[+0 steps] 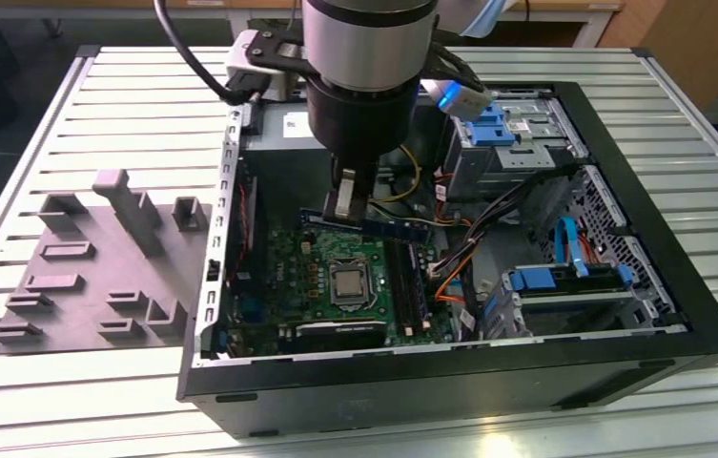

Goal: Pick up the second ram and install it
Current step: 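Insert the second ram into the second slot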

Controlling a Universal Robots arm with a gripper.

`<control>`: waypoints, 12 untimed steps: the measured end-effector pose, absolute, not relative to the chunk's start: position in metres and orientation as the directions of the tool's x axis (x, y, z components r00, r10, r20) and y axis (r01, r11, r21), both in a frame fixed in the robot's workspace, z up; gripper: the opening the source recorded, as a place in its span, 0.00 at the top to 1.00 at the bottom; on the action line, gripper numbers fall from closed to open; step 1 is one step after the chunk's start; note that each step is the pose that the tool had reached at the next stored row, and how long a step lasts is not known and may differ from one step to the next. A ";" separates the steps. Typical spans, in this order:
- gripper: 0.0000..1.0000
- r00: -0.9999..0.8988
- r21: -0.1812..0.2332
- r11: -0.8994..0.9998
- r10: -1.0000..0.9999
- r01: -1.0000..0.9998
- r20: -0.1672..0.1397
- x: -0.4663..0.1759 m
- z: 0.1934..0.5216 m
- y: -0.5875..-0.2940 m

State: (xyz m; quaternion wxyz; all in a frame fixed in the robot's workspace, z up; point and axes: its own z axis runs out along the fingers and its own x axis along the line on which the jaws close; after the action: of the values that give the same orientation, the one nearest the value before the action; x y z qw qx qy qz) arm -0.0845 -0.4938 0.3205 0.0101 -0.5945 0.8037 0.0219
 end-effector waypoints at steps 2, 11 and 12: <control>0.89 -0.321 0.023 0.321 -0.946 -0.947 -0.042 -0.084 0.320 -0.494; 0.89 -0.436 0.023 0.435 -0.899 -0.900 -0.042 -0.084 0.320 -0.494; 0.89 -0.447 0.023 0.446 -0.894 -0.895 -0.042 -0.084 0.320 -0.494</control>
State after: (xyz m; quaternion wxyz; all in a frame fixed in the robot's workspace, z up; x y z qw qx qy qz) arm -0.0845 -0.4938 0.3201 0.0119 -0.5258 0.8502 0.0210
